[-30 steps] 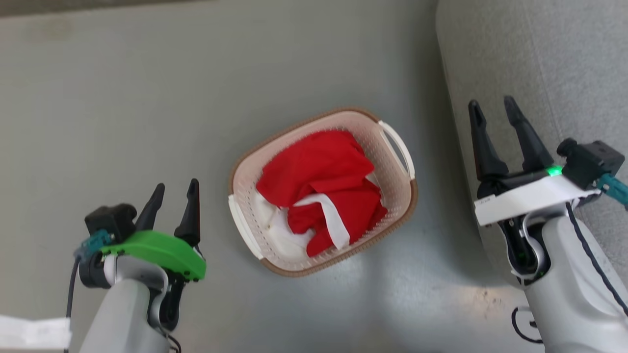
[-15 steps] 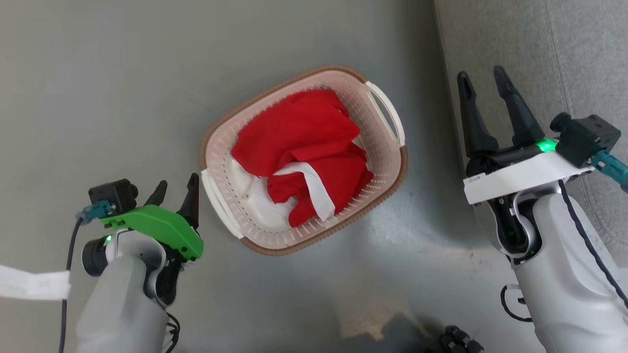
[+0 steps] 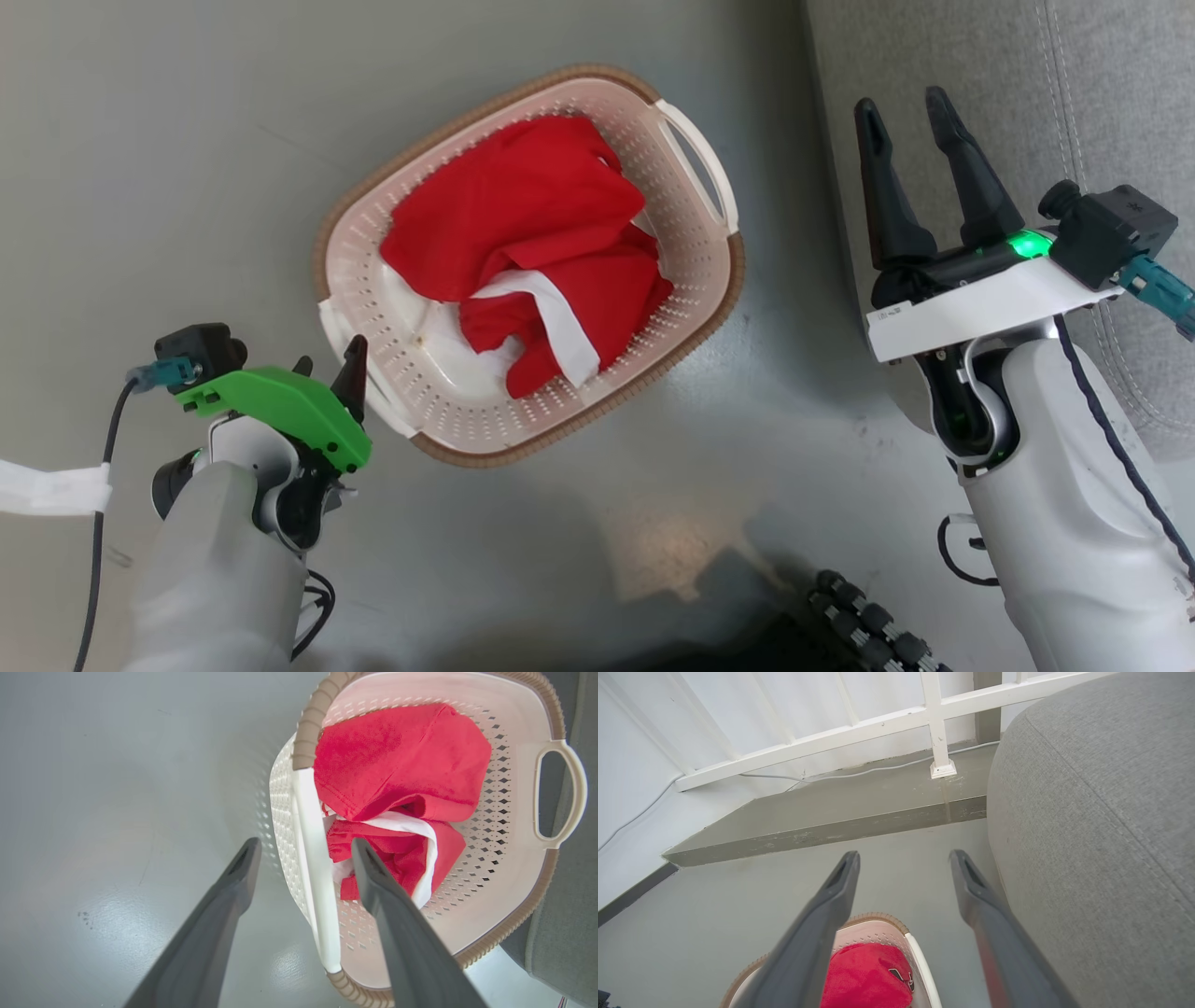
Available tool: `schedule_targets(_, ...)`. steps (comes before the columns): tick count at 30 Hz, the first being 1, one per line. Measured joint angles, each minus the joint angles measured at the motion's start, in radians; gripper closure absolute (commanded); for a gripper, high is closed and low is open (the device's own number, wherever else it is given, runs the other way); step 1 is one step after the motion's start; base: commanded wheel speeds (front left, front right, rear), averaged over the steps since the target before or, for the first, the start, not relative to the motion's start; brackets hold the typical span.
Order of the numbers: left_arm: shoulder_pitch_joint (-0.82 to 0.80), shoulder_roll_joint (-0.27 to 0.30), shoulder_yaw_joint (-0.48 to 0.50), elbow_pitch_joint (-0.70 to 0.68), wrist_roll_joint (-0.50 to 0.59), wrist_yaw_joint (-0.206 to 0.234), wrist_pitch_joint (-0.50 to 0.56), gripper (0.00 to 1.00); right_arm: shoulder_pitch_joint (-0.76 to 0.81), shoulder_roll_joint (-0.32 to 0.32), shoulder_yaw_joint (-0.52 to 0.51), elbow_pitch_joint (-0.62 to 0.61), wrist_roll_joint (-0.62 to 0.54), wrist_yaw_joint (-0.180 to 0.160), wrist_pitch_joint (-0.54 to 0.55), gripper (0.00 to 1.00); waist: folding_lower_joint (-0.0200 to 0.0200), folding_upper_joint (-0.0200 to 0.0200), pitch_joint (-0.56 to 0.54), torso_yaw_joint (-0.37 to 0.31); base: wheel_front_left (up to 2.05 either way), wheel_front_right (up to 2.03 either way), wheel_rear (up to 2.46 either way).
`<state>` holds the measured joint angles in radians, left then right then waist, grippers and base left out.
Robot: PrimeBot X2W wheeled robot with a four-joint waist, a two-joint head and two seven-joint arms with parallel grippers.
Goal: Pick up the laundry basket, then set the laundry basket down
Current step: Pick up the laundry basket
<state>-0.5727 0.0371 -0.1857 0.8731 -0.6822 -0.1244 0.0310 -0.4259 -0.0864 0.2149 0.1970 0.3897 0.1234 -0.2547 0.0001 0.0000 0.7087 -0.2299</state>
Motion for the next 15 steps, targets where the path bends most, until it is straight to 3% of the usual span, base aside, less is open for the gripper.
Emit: schedule_targets(15,-0.093,0.005,0.004,0.093,-0.020,0.000,0.053,0.00,-0.026,0.020,0.005,0.000,0.017,0.000,0.000,0.00,0.0000,0.0000,0.088,-0.050,0.00,0.00,0.00)
